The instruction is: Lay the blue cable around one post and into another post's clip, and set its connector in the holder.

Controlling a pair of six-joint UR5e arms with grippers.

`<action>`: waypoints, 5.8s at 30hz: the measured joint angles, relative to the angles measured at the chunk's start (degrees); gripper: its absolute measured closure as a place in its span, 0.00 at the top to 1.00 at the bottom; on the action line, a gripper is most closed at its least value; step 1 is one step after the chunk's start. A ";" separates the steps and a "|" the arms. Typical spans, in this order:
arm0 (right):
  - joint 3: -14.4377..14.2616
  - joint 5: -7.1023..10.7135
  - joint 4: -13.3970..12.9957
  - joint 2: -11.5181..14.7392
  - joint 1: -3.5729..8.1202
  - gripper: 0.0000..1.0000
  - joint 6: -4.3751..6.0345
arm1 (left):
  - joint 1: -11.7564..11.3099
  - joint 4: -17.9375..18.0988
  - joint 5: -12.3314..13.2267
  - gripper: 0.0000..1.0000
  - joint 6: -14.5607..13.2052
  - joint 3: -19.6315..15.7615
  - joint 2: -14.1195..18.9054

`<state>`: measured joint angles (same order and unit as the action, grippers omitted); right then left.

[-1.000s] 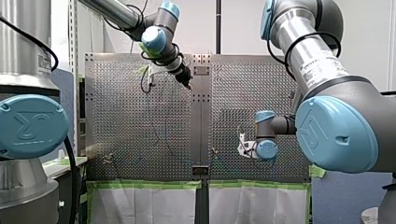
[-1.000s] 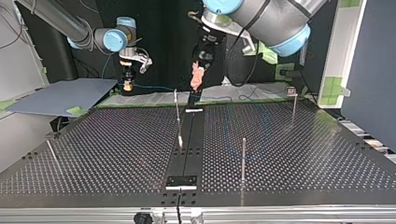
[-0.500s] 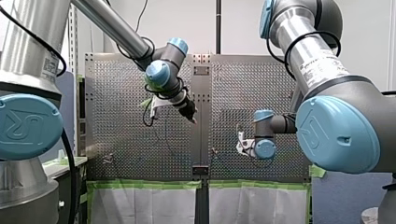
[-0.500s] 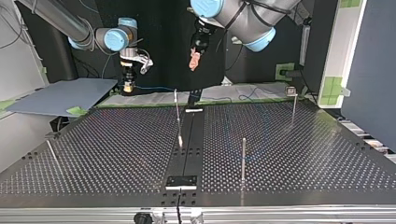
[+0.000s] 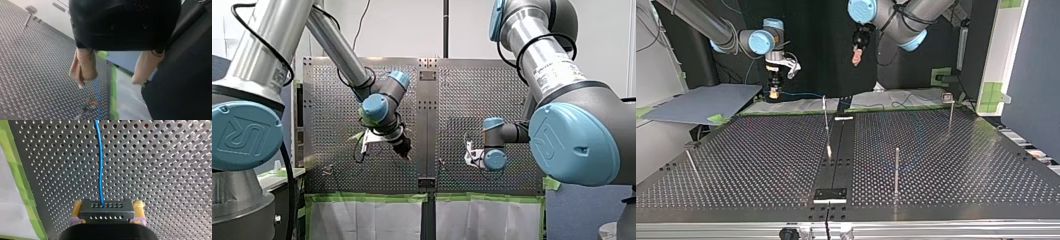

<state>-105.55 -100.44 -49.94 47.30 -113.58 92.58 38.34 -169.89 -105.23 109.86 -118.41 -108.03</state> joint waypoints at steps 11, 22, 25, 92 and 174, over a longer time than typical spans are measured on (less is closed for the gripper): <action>-1.62 -3.01 1.34 1.31 -1.12 0.20 0.29 | -0.37 6.03 1.17 1.00 2.03 0.21 -6.02; -4.61 -3.51 0.65 1.34 -2.64 0.20 1.04 | -0.50 11.88 1.87 1.00 2.19 0.47 -11.85; -5.06 -3.64 0.55 1.30 -2.86 0.20 1.36 | -0.55 13.58 2.02 1.00 2.20 0.48 -13.56; -4.11 -4.61 5.29 8.10 -8.05 0.20 1.54 | -1.50 39.88 5.34 1.00 11.08 4.46 -18.91; -0.61 -2.75 2.25 1.56 -4.81 0.20 2.02 | -4.66 53.23 1.15 0.09 4.90 13.32 -33.43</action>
<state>-106.16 -103.20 -47.69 48.86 -118.40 94.60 33.68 -116.67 -104.08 114.77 -105.10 -141.46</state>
